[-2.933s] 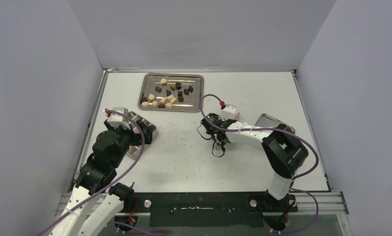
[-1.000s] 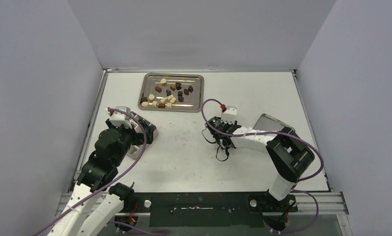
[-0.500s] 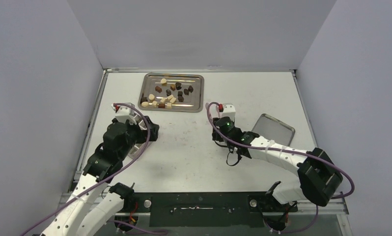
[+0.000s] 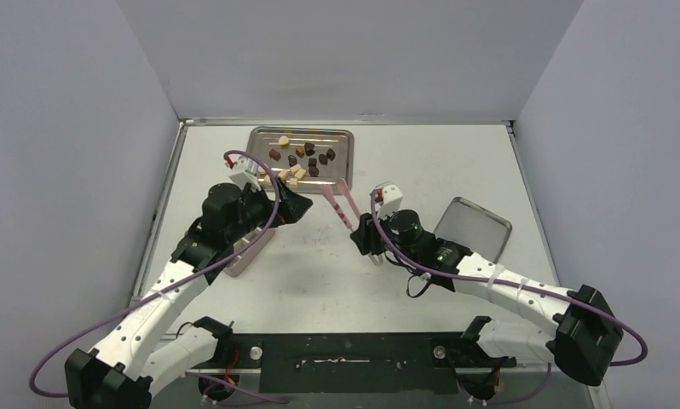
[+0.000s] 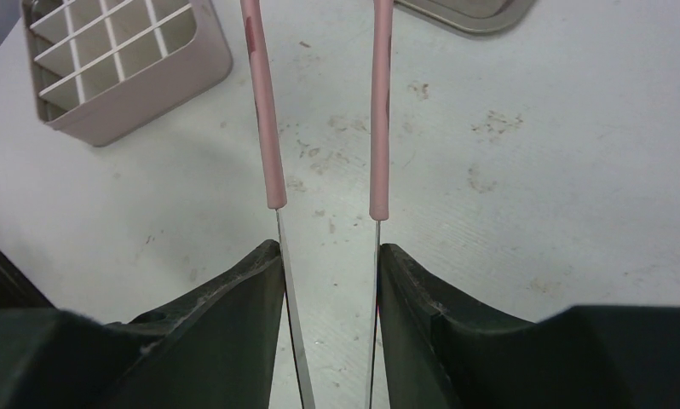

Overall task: Pack the chocolate
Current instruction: Pick up the clamp at the center of the board.

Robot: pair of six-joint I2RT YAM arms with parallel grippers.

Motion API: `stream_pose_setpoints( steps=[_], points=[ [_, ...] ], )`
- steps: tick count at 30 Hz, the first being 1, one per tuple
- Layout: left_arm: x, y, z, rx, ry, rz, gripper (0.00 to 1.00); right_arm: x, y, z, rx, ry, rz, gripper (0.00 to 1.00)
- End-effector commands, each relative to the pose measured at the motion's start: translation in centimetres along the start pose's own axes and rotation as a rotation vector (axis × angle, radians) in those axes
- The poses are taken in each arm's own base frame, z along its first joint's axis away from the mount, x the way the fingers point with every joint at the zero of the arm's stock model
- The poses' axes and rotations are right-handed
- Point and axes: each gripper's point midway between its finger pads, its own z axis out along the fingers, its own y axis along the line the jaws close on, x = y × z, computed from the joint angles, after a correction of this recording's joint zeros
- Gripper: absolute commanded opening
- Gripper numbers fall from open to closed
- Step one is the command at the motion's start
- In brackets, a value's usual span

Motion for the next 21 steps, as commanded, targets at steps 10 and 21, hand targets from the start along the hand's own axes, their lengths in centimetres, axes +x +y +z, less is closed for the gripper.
stream_pose_setpoints(
  steps=[10,21],
  points=[
    [-0.5,-1.8,3.2,0.091,0.024,-0.036,0.93,-2.5,7.3,-0.5,-0.172,-0.071,-0.081,0.41],
    [2.1,4.4,3.1,-0.197,0.126,0.047,0.87,-4.8,7.3,-1.3,-0.137,-0.146,-0.037,0.41]
  ],
)
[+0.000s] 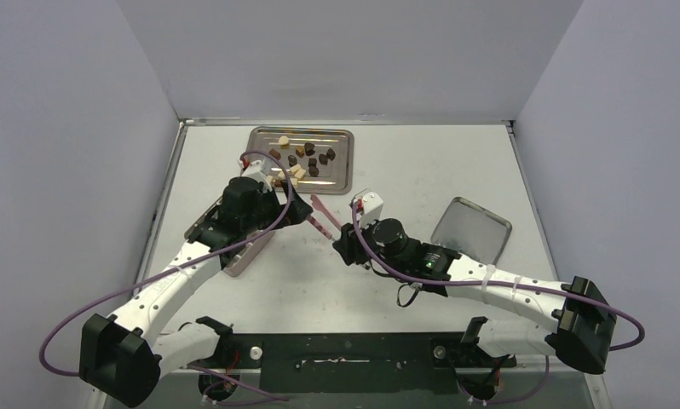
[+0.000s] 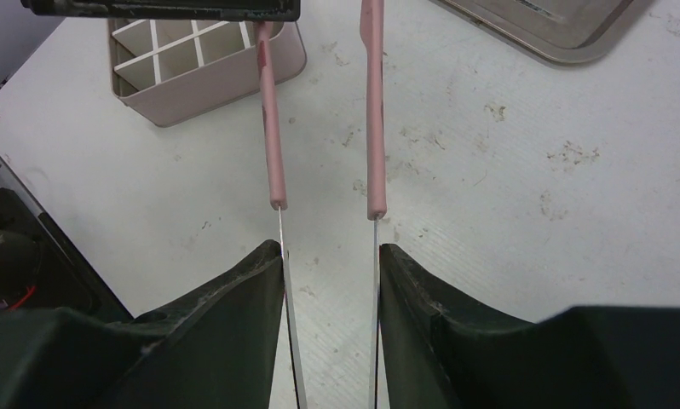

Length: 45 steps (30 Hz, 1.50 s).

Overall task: Pack the chocolate
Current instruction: Pick up the clamp at the center of the board.

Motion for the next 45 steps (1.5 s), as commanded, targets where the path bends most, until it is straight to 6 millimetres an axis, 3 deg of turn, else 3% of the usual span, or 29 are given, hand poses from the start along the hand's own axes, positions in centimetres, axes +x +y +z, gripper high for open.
stream_pose_setpoints(
  steps=[1,29,34,40,45],
  points=[
    [-1.1,1.3,-0.6,-0.087,-0.02,0.05,0.87,-5.2,1.0,-0.8,-0.012,-0.155,0.04,0.41],
    [1.3,3.9,-1.8,-0.16,0.035,0.12,0.84,-7.4,0.7,1.0,0.058,-0.161,0.028,0.41],
    [-2.0,2.3,-3.3,-0.146,-0.062,0.166,0.85,-6.0,-0.5,3.0,0.118,-0.086,-0.003,0.4],
    [-7.2,-0.1,-7.5,-0.118,-0.277,0.208,0.9,-5.5,-3.6,6.0,0.204,0.014,-0.026,0.4],
    [-7.9,1.0,-9.8,-0.165,-0.365,0.249,0.97,-5.0,-6.8,8.9,0.275,0.099,-0.023,0.4]
  ],
)
